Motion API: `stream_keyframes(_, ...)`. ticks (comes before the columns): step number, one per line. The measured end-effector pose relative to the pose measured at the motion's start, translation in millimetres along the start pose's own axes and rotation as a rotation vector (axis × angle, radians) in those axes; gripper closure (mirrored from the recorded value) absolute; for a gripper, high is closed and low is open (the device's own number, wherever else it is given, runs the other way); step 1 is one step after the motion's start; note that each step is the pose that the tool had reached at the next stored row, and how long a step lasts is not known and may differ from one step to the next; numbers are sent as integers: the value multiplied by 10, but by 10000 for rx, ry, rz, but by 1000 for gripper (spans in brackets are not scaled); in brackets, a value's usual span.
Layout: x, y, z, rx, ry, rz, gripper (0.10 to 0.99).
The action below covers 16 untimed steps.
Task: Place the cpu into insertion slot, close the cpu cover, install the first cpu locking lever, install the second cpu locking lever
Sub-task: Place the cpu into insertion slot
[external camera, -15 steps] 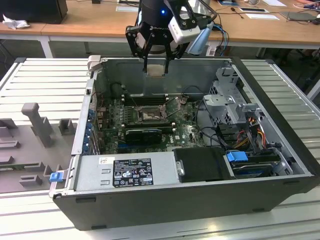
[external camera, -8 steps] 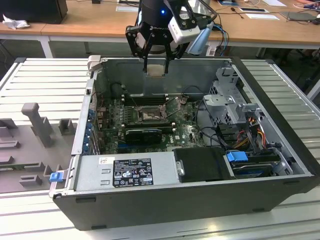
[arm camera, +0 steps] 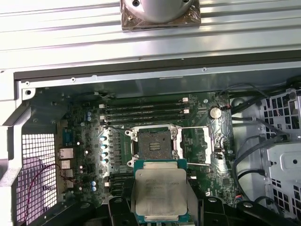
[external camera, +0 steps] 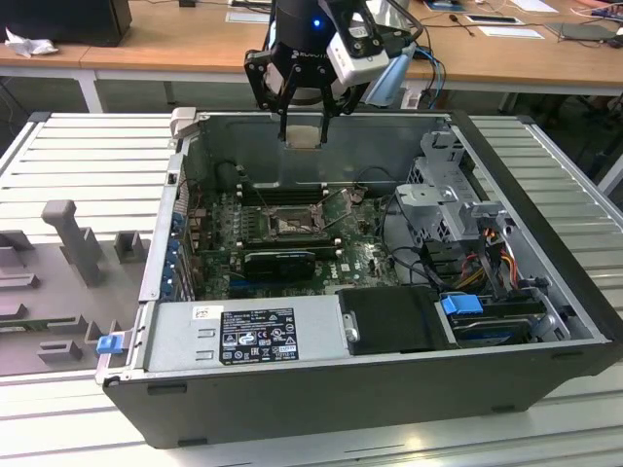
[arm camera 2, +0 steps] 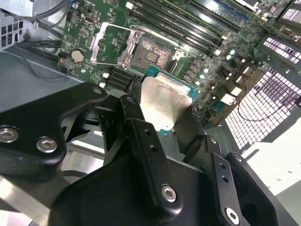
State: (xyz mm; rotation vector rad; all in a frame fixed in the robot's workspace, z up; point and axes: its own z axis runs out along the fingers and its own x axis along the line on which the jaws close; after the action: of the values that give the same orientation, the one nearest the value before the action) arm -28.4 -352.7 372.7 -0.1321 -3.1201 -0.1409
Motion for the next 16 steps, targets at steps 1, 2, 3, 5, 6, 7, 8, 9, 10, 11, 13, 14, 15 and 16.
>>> stream_keyframes(1,0,0,0,-1,-2,20,557)
stream_keyframes(2,0,0,0,-1,-3,35,557)
stream_keyframes(3,0,0,0,-1,-4,43,557)
stream_keyframes(5,0,0,0,-2,-5,59,557)
stream_keyframes(6,0,0,0,-1,-6,69,557)
stream_keyframes(7,0,0,0,-2,-7,79,557)
stream_keyframes(8,0,0,0,-2,-8,95,557)
stream_keyframes(9,0,0,0,-2,-9,107,557)
stream_keyframes(10,0,0,0,-2,-11,120,557)
stream_keyframes(11,0,0,0,-2,-11,127,557)
stream_keyframes(13,0,0,0,-3,-13,141,557)
stream_keyframes(14,0,0,0,-3,-13,148,557)
stream_keyframes(15,0,0,0,-3,-14,155,557)
stream_keyframes(16,0,0,0,-3,-15,164,557)
